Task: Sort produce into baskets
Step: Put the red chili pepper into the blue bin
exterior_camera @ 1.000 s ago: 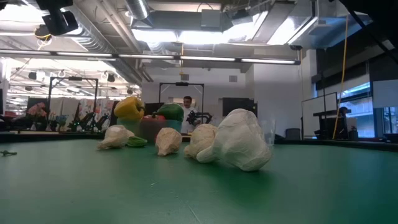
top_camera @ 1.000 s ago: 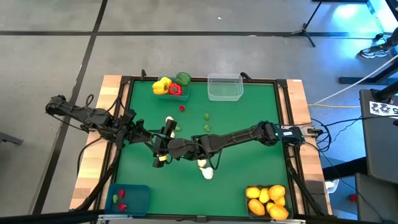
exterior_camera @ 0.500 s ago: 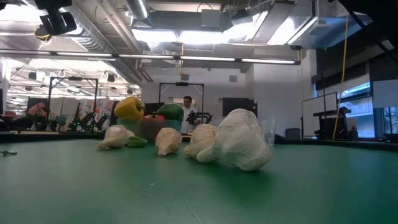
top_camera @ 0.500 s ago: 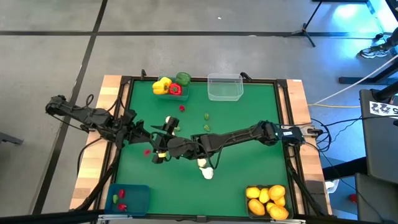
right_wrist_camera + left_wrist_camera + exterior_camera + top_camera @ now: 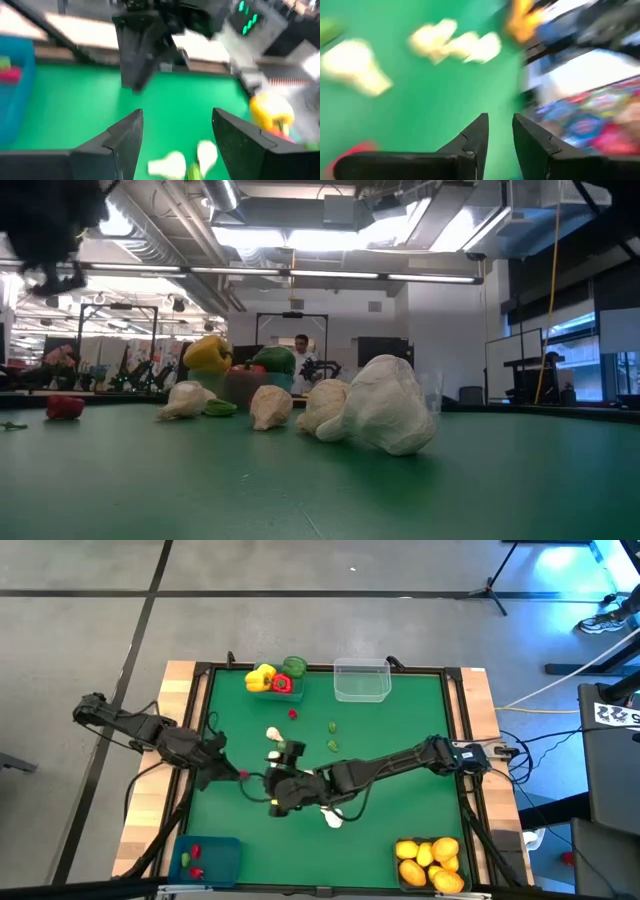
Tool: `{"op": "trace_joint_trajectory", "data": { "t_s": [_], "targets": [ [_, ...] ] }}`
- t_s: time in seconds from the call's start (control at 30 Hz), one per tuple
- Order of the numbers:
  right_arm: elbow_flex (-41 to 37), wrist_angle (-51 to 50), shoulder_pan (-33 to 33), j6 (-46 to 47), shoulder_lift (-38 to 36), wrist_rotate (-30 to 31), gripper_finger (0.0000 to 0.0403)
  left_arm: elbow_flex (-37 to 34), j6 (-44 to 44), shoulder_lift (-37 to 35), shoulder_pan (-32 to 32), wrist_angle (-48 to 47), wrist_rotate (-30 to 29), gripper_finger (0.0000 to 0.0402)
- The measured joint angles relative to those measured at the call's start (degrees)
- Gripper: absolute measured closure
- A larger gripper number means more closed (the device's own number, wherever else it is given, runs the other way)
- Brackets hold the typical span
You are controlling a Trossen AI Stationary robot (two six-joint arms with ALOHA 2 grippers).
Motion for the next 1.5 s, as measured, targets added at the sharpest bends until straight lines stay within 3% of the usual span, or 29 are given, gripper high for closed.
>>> {"op": "trace_joint_trajectory", "data": {
  "t_s": [0.17, 0.3, 0.47, 0.67, 0.83, 1.37, 1.5],
  "targets": [
    [0.0, -16.4, 1.9, 7.3, -1.5, -0.1, 0.0172, 0.0, 3.2, 0.5, 0.0, -14.9, -7.4, 0.0308],
    [-0.1, -22.6, 2.7, 11.4, -1.5, -0.8, 0.0172, 0.0, 12.4, 0.6, 0.0, -15.9, -11.9, 0.0281],
    [-0.1, -24.8, 2.6, 15.1, -1.5, -2.1, 0.0172, -1.2, 20.1, 2.4, -0.1, -11.3, -12.7, 0.0238],
    [-0.1, -26.1, 2.6, 15.5, -1.5, -2.5, 0.0172, -5.3, 11.9, 7.9, 0.0, -9.3, -15.8, 0.0195],
    [-0.1, -28.0, 2.6, 15.5, -1.5, -2.5, 0.0172, -9.1, 6.8, 11.5, -0.1, -8.7, -16.1, 0.0183],
    [-0.1, -29.8, 1.7, 15.7, -1.5, -3.6, 0.0172, -16.8, 12.7, 13.4, -0.1, 6.8, -17.0, 0.0185],
    [-0.1, -30.5, 1.7, 15.7, -1.4, -3.6, 0.0172, -17.4, 7.6, 14.9, -0.2, 7.4, -15.9, 0.0192]
  ]
}}
